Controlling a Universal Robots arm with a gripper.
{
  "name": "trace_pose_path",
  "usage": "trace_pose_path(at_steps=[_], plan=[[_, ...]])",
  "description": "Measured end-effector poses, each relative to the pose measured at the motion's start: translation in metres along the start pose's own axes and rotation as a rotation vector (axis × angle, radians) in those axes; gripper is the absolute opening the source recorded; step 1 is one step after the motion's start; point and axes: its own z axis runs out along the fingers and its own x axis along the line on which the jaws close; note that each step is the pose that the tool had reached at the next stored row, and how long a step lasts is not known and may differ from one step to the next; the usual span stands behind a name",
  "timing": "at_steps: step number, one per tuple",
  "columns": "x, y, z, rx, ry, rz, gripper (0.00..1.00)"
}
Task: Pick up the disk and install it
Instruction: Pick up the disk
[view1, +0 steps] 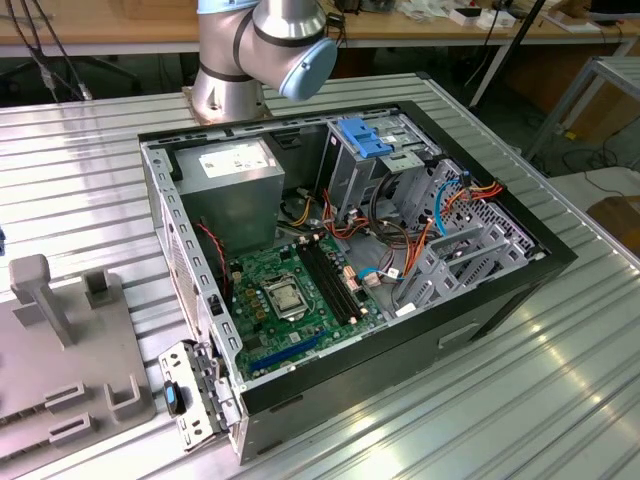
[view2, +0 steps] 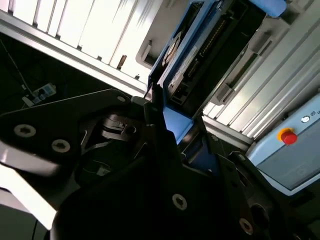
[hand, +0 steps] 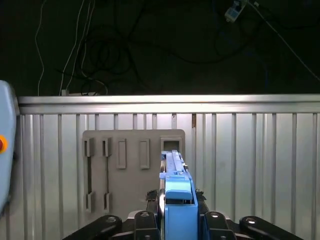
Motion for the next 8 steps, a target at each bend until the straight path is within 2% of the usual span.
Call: trace_pose_path(at_steps=[2,8], plan=[[0.0006,-0.0003,-0.0116,0.0001,0.0001,0.000,0.37],[0.0016,-0.0008,-0.0333,0.0001,0.0002,0.000,0.37]])
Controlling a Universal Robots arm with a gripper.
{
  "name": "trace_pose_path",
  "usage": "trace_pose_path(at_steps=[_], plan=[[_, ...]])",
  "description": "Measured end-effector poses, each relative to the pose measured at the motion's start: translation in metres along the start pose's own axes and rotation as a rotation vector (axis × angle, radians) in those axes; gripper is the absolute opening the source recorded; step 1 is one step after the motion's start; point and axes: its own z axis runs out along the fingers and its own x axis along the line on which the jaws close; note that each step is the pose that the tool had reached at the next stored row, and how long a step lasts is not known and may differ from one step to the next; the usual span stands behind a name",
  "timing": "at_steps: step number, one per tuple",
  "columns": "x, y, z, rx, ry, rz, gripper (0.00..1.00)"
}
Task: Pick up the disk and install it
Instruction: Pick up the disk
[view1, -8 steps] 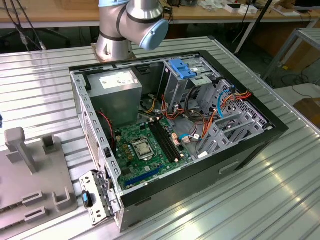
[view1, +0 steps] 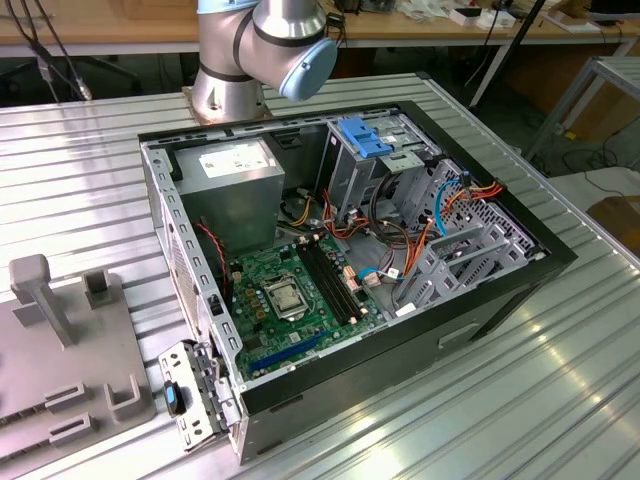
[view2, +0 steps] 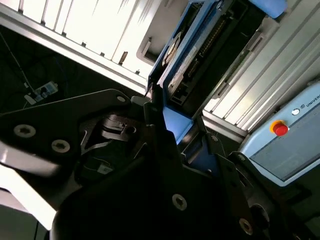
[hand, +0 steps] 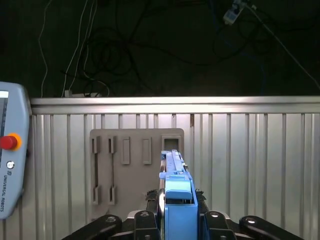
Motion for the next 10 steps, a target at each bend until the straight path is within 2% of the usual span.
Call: trace_pose_path(at_steps=[3,5,8,10], plan=[[0.0005,-0.0002,-0.0088,0.0002,-0.0001,0.000,0.37],[0.0008,-0.0004,-0.0170,0.0000,0.0000,0.000,0.37],[0.0015,-0.0008,-0.0304,-0.0001,0.0000,0.000,0.37],[0.0021,-0.0010,-0.0419,0.0000,0.0000,0.000,0.37]])
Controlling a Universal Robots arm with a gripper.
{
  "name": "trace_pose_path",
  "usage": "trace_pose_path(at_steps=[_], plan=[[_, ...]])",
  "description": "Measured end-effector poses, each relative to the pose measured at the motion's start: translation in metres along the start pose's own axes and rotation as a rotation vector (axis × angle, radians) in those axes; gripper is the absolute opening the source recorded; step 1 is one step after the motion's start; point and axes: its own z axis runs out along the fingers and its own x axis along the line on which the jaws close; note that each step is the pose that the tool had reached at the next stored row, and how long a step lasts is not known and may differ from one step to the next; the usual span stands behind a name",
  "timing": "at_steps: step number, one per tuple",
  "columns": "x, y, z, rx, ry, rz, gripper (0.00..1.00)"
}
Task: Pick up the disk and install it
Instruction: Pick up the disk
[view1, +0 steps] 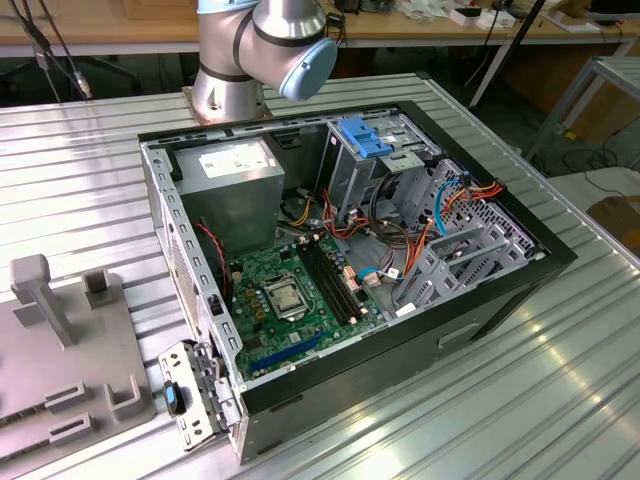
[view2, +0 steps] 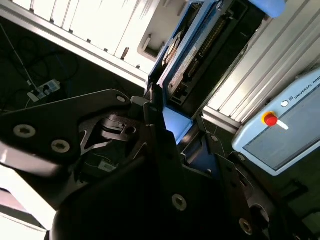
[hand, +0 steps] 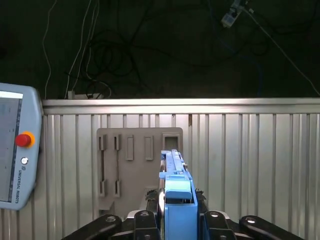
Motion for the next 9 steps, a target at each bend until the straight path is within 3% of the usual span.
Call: trace_pose_path(at_steps=[2,6,9], plan=[[0.0003,-0.0002,-0.0064,-0.0001,0.0006,0.000,0.37],[0.0003,-0.0002,-0.0073,0.0001,0.0005,0.000,0.37],[0.0016,-0.0008,-0.0312,0.0001,0.0006,0.000,0.37]])
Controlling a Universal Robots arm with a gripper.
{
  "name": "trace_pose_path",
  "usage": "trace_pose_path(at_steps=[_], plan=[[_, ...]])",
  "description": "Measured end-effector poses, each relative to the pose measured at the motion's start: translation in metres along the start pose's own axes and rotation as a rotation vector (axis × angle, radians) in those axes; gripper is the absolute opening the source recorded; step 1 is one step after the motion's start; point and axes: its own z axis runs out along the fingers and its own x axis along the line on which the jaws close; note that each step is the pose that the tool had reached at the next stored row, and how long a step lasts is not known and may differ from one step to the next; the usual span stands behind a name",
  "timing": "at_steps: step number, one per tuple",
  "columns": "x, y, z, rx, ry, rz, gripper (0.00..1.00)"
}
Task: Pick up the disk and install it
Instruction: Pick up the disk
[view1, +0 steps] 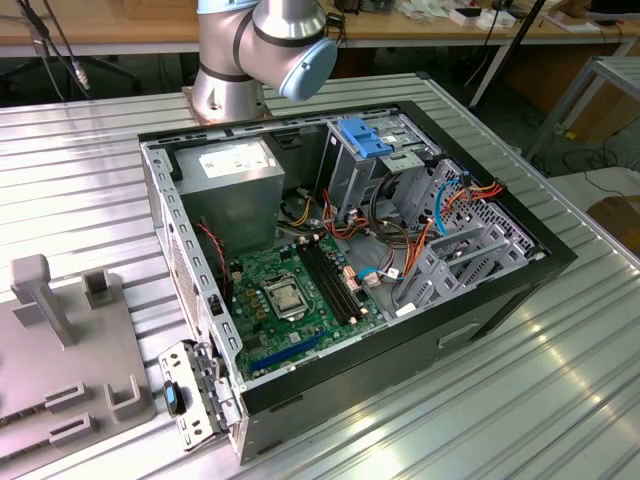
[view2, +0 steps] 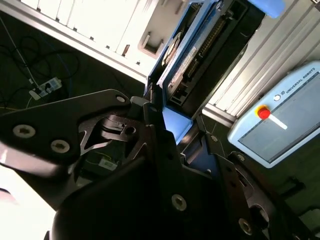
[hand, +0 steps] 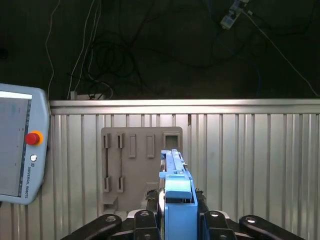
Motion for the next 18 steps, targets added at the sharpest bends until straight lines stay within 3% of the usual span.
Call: trace_pose_path(at_steps=[2,4,9,18], plan=[[0.0007,-0.0004,-0.0135,-0.0001,0.0000,0.000,0.37],[0.0008,-0.0005,-0.0177,-0.0002,0.0001,0.000,0.37],[0.0008,-0.0006,-0.0176,0.0001,0.0001,0.000,0.37],[0.0008,-0.0133,-0.0173,0.0001,0.0000,0.000,0.37]])
